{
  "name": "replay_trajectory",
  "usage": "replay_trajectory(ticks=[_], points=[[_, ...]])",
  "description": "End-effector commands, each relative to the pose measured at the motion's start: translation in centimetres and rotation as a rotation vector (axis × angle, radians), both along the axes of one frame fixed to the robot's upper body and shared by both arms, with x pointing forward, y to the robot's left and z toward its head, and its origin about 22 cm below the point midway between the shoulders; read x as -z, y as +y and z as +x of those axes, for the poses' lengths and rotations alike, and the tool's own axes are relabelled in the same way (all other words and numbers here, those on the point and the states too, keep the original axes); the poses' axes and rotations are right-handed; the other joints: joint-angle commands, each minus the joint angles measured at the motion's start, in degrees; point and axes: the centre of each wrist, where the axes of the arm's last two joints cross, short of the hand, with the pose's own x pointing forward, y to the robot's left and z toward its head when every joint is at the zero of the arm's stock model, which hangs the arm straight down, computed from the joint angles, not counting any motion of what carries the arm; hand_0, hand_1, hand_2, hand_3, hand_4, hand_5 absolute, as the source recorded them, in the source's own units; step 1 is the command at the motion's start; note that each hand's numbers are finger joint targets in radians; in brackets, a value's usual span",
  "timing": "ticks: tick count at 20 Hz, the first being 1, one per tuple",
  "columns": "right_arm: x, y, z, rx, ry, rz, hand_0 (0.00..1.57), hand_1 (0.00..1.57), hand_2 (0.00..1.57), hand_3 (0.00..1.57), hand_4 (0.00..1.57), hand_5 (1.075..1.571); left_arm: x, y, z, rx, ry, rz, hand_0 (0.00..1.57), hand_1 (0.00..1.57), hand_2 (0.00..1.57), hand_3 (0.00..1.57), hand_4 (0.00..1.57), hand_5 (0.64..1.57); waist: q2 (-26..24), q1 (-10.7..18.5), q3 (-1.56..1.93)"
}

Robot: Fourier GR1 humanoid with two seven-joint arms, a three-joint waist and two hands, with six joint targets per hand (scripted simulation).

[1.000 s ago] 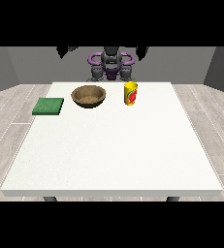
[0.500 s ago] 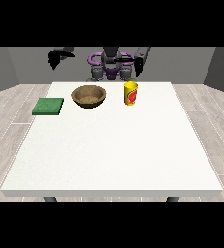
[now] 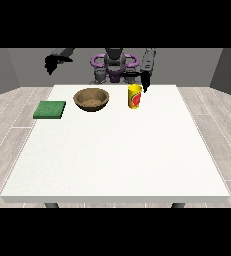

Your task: Pick the cup and pour the ball into the bowl, then pick the bowl and place it on the pad

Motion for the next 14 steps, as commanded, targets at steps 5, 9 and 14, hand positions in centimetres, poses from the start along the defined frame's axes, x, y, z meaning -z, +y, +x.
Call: replay_trajectory(ticks=[5,9,14], points=[[0.1,-2.7,0.1,-0.022,-0.055,0.001,0.0,0.0,0.0,0.0,0.26,1.569,2.9,0.6,1.7,-0.075,-0.006,0.013,0.0,0.0,0.0,0.0,0.0,1.487,3.4,-2.7,-0.01],[-2.2,-3.2,1.9,-0.083,-0.125,-0.013,0.0,0.0,0.0,0.0,0.27,1.569,3.7,-0.3,2.4,-0.135,-0.033,0.079,0.85,0.85,0.0,0.0,0.25,1.455,8.5,-5.9,-0.03],[-1.5,-3.7,0.2,-0.07,-0.098,0.014,0.0,0.0,0.0,0.0,0.24,1.57,7.2,0.6,-0.1,-0.201,-0.034,0.229,1.31,1.31,1.57,1.57,1.19,1.554,7.0,-7.0,-0.05]])
